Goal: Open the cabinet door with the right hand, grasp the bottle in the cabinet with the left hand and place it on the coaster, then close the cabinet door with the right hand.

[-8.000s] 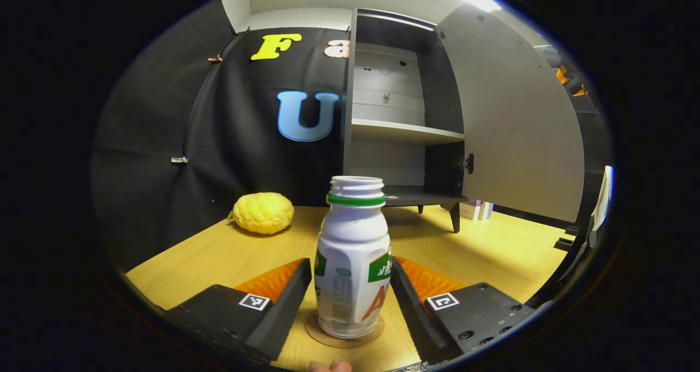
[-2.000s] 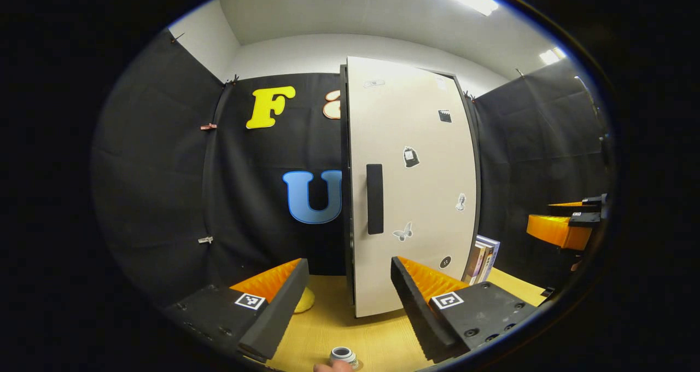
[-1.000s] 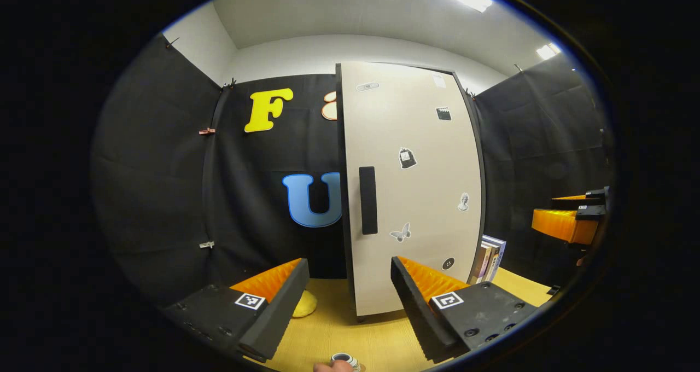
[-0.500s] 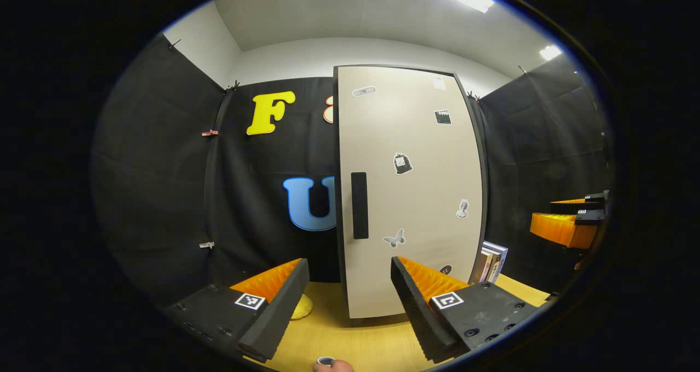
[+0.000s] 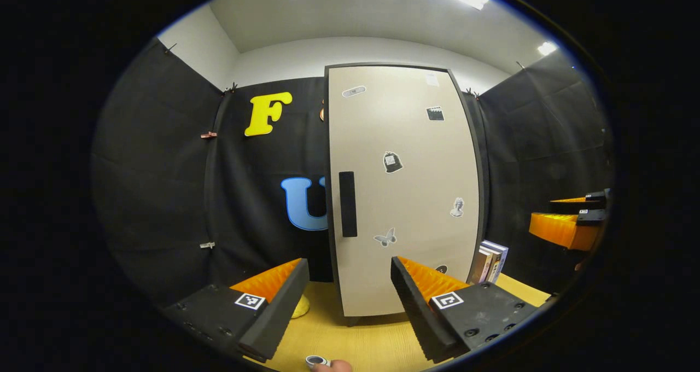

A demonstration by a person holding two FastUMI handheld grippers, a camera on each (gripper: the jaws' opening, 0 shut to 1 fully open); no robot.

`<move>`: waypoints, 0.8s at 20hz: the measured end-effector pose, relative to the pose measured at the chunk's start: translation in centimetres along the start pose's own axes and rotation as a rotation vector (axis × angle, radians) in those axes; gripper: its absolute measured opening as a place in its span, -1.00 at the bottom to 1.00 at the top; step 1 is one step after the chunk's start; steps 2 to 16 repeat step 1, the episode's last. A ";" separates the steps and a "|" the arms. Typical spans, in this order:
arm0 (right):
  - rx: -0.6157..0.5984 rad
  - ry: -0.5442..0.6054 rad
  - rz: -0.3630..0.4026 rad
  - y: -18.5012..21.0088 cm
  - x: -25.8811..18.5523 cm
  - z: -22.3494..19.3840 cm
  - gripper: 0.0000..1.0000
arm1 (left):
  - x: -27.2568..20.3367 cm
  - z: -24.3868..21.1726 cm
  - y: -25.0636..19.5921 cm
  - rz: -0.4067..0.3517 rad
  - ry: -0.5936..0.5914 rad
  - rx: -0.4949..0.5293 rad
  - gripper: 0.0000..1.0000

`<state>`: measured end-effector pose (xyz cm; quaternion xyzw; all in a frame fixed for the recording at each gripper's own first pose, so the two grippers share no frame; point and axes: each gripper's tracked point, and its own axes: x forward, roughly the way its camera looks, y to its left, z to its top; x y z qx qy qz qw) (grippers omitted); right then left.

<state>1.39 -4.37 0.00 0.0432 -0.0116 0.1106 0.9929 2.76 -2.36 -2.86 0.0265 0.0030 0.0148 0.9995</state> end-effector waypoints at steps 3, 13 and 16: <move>-0.004 0.000 0.007 0.0 0.1 0.0 0.95 | 0.0 -0.2 -0.2 0.001 0.008 -0.001 0.89; -0.004 0.000 0.007 0.0 0.1 0.0 0.95 | 0.0 -0.2 -0.2 0.001 0.008 -0.001 0.89; -0.004 0.000 0.007 0.0 0.1 0.0 0.95 | 0.0 -0.2 -0.2 0.001 0.008 -0.001 0.89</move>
